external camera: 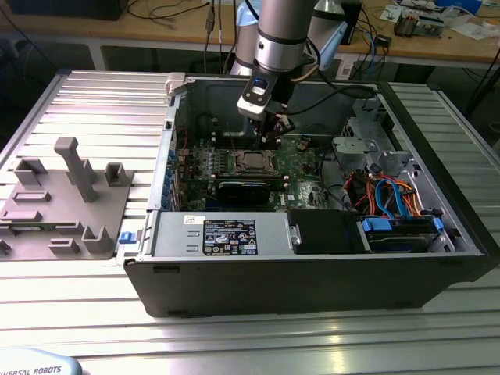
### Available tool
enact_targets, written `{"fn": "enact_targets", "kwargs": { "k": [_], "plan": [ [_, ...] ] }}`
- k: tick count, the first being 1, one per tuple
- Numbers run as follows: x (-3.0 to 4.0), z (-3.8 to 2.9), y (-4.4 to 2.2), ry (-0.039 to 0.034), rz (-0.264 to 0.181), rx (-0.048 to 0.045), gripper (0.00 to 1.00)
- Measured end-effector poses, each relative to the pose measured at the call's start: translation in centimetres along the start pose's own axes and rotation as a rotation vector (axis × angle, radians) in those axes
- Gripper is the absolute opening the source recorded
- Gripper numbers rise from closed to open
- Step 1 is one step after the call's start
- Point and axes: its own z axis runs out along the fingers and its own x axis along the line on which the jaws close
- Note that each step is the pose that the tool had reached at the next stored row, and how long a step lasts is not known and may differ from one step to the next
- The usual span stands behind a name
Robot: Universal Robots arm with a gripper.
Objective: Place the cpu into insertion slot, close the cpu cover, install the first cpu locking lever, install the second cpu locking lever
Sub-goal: 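Install the first cpu locking lever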
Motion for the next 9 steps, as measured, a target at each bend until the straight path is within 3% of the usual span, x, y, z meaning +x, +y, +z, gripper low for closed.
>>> {"fn": "enact_targets", "kwargs": {
  "k": [9],
  "plan": [
    [0.0,0.0,0.0,-0.0016,-0.03,0.0002,0.11]
  ]
}}
